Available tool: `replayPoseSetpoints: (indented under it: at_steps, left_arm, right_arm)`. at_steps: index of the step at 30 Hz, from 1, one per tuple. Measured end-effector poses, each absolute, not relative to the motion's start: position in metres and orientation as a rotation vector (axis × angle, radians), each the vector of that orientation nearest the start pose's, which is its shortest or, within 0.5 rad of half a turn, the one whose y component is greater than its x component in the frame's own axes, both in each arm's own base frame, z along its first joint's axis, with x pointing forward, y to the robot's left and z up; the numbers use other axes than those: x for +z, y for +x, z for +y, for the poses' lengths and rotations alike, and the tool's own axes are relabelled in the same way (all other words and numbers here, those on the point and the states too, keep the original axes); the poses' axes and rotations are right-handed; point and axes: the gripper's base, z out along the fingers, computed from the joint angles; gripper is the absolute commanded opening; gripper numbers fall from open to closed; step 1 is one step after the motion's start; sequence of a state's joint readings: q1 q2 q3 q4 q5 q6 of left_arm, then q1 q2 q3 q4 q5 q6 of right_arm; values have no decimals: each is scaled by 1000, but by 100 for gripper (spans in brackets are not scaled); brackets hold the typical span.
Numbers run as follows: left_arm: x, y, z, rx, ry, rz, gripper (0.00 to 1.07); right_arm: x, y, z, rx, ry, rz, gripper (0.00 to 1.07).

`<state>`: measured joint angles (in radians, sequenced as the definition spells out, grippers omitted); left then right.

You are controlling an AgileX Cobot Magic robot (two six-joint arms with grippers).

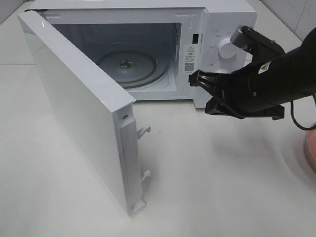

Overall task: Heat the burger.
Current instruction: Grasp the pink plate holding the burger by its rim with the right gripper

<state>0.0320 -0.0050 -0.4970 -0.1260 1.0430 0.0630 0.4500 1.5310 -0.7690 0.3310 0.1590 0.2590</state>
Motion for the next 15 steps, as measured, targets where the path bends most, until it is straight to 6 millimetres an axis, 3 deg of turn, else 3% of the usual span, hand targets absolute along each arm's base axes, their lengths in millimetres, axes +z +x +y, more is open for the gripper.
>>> replayPoseSetpoints:
  at_steps: [4,6,15]
  left_arm:
    - [278,-5,-10,-90,36,2019,90]
    - [278,-5,-10,-90,36,2019,90]
    - [278,-5,-10,-90,36,2019,90]
  right_arm:
    - [206,257,129,446,-17,2521,5]
    - [208,252,117,365,-76,2578,5]
    - [219,243,74,149,-90,2687,7]
